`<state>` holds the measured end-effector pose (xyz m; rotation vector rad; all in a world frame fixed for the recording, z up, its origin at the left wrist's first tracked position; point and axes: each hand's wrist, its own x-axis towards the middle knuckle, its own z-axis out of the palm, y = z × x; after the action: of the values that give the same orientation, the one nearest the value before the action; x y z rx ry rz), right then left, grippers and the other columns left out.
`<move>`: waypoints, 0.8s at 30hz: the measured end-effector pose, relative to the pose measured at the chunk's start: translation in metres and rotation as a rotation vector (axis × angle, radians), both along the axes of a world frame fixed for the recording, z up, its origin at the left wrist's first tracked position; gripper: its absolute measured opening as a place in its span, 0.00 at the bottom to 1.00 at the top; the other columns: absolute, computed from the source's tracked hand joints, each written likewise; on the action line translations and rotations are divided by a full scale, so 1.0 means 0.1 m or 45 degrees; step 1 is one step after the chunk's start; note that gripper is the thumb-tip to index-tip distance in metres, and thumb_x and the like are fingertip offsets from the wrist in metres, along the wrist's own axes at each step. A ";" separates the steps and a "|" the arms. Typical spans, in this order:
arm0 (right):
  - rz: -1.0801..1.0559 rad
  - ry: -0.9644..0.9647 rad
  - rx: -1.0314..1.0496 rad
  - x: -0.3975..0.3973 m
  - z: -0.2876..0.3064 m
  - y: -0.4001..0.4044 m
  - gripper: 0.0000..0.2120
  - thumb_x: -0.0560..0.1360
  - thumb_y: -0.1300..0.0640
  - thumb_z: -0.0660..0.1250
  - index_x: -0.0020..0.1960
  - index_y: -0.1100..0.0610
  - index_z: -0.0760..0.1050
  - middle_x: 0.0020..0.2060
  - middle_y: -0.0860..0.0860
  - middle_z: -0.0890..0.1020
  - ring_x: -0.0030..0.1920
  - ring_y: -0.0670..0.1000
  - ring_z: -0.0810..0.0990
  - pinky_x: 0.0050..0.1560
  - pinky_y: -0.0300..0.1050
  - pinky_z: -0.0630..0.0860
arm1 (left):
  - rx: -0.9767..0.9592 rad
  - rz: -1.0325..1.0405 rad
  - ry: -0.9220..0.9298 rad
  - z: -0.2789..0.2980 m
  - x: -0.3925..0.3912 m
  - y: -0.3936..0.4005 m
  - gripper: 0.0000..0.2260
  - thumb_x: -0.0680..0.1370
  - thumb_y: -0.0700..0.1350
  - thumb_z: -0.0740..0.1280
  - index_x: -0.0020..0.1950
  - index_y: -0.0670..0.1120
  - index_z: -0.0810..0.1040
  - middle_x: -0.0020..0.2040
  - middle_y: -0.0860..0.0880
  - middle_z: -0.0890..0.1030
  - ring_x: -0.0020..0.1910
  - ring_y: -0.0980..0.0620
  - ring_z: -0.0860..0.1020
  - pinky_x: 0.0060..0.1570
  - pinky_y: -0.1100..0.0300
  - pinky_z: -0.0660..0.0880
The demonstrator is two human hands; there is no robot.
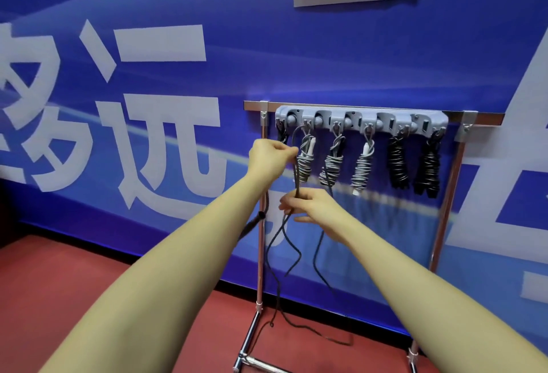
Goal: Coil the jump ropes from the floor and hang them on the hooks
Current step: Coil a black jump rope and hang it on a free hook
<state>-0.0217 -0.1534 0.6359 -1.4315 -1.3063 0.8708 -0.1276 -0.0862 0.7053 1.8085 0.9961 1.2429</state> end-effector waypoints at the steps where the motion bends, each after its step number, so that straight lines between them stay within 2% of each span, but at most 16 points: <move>1: -0.026 0.039 0.029 -0.03 -0.01 0.01 0.07 0.79 0.57 0.63 0.48 0.55 0.79 0.45 0.52 0.84 0.47 0.48 0.81 0.48 0.43 0.78 | 0.007 -0.013 0.003 0.04 0.01 -0.01 0.07 0.75 0.46 0.70 0.41 0.44 0.84 0.35 0.51 0.82 0.32 0.52 0.75 0.30 0.63 0.72; 5: -0.211 0.300 0.187 -0.03 0.10 0.07 0.09 0.81 0.58 0.59 0.47 0.55 0.77 0.42 0.54 0.83 0.46 0.50 0.81 0.46 0.45 0.77 | -0.026 -0.096 0.026 0.01 -0.06 -0.04 0.09 0.79 0.44 0.63 0.54 0.44 0.81 0.49 0.46 0.82 0.25 0.54 0.69 0.25 0.65 0.67; 8: -0.257 0.531 0.315 0.03 0.25 0.11 0.08 0.82 0.59 0.57 0.50 0.58 0.75 0.40 0.54 0.82 0.46 0.51 0.82 0.45 0.47 0.80 | -0.046 -0.189 0.180 -0.21 -0.18 -0.07 0.15 0.78 0.39 0.62 0.64 0.41 0.76 0.58 0.44 0.80 0.34 0.55 0.76 0.33 0.62 0.75; 9: -0.274 0.604 0.351 0.05 0.29 0.11 0.08 0.82 0.60 0.57 0.50 0.59 0.74 0.40 0.54 0.82 0.45 0.51 0.82 0.45 0.47 0.80 | -0.037 -0.219 0.245 -0.31 -0.22 -0.08 0.16 0.77 0.38 0.62 0.65 0.41 0.76 0.58 0.45 0.80 0.35 0.57 0.75 0.36 0.64 0.75; 12: -0.339 0.763 0.418 0.09 0.41 0.11 0.07 0.81 0.61 0.57 0.48 0.60 0.73 0.40 0.55 0.82 0.44 0.53 0.82 0.44 0.49 0.80 | 0.054 -0.234 0.428 -0.55 -0.28 -0.06 0.11 0.77 0.41 0.65 0.57 0.41 0.79 0.52 0.47 0.80 0.41 0.55 0.75 0.46 0.60 0.73; 14: -0.361 0.833 0.428 0.13 0.45 0.11 0.07 0.81 0.62 0.57 0.47 0.60 0.72 0.40 0.57 0.83 0.43 0.54 0.82 0.44 0.50 0.80 | 0.088 -0.208 0.496 -0.64 -0.29 -0.04 0.10 0.78 0.44 0.66 0.54 0.41 0.81 0.48 0.49 0.79 0.42 0.56 0.74 0.44 0.63 0.70; 16: -0.381 0.869 0.441 0.16 0.46 0.11 0.06 0.81 0.62 0.58 0.47 0.60 0.73 0.40 0.58 0.83 0.43 0.55 0.83 0.46 0.51 0.80 | 0.120 -0.168 0.540 -0.67 -0.29 0.00 0.11 0.79 0.46 0.65 0.54 0.41 0.82 0.48 0.48 0.80 0.42 0.56 0.74 0.44 0.65 0.68; 18: -0.391 0.892 0.465 0.18 0.45 0.10 0.07 0.81 0.61 0.58 0.48 0.61 0.73 0.42 0.59 0.83 0.44 0.56 0.82 0.47 0.52 0.81 | 0.128 -0.153 0.544 -0.66 -0.27 0.02 0.11 0.79 0.47 0.66 0.52 0.40 0.83 0.45 0.47 0.82 0.38 0.57 0.74 0.38 0.69 0.68; 20: -0.372 0.912 0.488 0.20 0.41 0.10 0.08 0.82 0.58 0.57 0.49 0.61 0.72 0.45 0.59 0.82 0.45 0.55 0.82 0.47 0.51 0.81 | 0.095 -0.132 0.513 -0.63 -0.24 0.03 0.11 0.78 0.46 0.66 0.48 0.39 0.83 0.35 0.49 0.79 0.29 0.59 0.71 0.28 0.74 0.64; 22: -0.357 0.843 0.459 0.22 0.33 0.11 0.10 0.82 0.55 0.59 0.49 0.60 0.72 0.47 0.57 0.82 0.48 0.52 0.81 0.45 0.49 0.81 | 0.049 -0.070 0.457 -0.60 -0.20 0.05 0.11 0.78 0.46 0.67 0.45 0.39 0.83 0.28 0.52 0.73 0.25 0.59 0.67 0.24 0.72 0.62; 24: -0.386 0.660 0.356 0.23 0.22 0.13 0.09 0.80 0.55 0.62 0.53 0.61 0.72 0.49 0.54 0.80 0.53 0.51 0.79 0.44 0.46 0.80 | -0.004 -0.008 0.365 -0.56 -0.17 0.08 0.11 0.77 0.46 0.68 0.44 0.39 0.83 0.28 0.50 0.73 0.25 0.58 0.65 0.25 0.69 0.62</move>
<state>0.0010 -0.1401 0.6581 -1.0539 -0.7604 0.7529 -0.1442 -0.0784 0.6494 2.0239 1.1457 0.9942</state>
